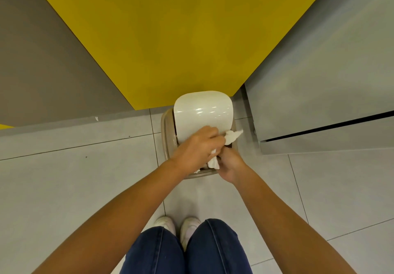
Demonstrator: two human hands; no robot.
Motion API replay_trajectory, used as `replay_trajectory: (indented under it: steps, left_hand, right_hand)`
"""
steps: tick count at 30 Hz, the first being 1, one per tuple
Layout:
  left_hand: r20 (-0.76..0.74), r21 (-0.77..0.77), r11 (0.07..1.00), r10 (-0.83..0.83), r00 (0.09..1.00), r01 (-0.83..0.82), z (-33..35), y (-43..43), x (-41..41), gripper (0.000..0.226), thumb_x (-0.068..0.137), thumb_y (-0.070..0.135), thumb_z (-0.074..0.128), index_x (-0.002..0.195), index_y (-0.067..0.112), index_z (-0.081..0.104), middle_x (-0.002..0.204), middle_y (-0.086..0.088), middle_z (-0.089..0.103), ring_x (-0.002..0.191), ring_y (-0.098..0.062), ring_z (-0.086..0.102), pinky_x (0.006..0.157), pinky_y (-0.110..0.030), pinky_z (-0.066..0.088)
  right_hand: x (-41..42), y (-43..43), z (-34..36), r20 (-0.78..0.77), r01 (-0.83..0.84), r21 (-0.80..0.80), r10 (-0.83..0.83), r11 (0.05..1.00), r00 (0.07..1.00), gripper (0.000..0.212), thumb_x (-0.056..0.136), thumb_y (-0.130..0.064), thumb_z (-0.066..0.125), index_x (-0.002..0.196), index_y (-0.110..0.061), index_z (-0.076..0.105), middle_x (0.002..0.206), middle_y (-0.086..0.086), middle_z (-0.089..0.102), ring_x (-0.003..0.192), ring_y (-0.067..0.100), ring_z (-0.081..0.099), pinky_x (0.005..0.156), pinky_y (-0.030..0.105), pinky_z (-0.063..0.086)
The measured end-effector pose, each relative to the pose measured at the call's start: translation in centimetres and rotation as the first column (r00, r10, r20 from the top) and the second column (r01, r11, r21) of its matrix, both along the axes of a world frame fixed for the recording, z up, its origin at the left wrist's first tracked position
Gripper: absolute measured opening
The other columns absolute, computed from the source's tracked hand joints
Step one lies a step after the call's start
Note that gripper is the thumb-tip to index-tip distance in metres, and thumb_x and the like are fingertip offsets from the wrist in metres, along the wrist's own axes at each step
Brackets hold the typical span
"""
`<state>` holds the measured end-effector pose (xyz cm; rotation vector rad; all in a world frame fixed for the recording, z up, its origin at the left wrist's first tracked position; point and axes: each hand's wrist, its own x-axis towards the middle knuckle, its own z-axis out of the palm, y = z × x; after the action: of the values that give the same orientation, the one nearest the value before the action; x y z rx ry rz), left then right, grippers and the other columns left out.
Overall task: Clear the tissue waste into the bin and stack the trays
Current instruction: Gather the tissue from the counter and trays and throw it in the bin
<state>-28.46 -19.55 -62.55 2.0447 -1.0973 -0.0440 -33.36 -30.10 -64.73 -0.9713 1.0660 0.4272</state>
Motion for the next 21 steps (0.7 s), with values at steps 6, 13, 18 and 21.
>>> replay_trajectory:
  steps: [6,13,18,21]
  left_hand:
    - [0.152,0.609,0.78,-0.292,0.944,0.143,-1.9,1.9,-0.9,0.036,0.044,0.006,0.087,0.076,0.013,0.07,0.08,-0.006,0.065,0.074,-0.02,0.063,0.054,-0.024,0.053]
    - [-0.068,0.913,0.385,-0.178,0.982,0.133,-3.0,-1.2,-1.1,0.051,0.094,0.003,0.041,0.142,0.002,0.027,0.145,-0.018,0.024,0.132,-0.034,0.028,0.102,-0.039,0.041]
    - [-0.246,0.962,0.117,-0.03,0.969,0.248,-4.8,-1.7,-0.4,0.058,0.097,0.014,0.041,0.145,-0.004,0.015,0.153,-0.021,0.011,0.138,-0.035,0.022,0.109,-0.039,0.033]
    - [-0.281,0.953,0.13,0.048,0.958,0.273,-5.0,-1.5,-0.4,0.057,0.099,0.019,0.033,0.147,-0.003,0.01,0.154,-0.019,0.013,0.14,-0.032,0.02,0.11,-0.039,0.027]
  right_hand:
    - [-0.1,0.2,0.5,-0.08,0.118,0.034,-0.115,0.992,0.99,0.026,0.099,-0.01,0.041,0.119,-0.005,0.057,0.119,0.014,0.062,0.116,0.025,0.056,0.104,0.038,0.042]
    - [0.0,0.5,0.7,-0.082,0.039,-0.018,-0.041,0.999,0.996,0.037,0.101,-0.024,0.039,0.134,-0.009,0.046,0.137,0.011,0.051,0.126,0.025,0.048,0.097,0.031,0.04]
    - [0.2,0.3,0.5,-0.107,-0.008,-0.043,0.003,0.999,0.994,0.043,0.1,-0.027,0.039,0.14,-0.011,0.039,0.145,0.008,0.043,0.134,0.023,0.04,0.11,0.034,0.031]
    - [0.1,0.4,0.5,-0.112,-0.018,-0.064,0.011,0.998,0.994,0.043,0.1,-0.029,0.041,0.139,-0.012,0.041,0.143,0.007,0.045,0.132,0.023,0.042,0.109,0.033,0.033]
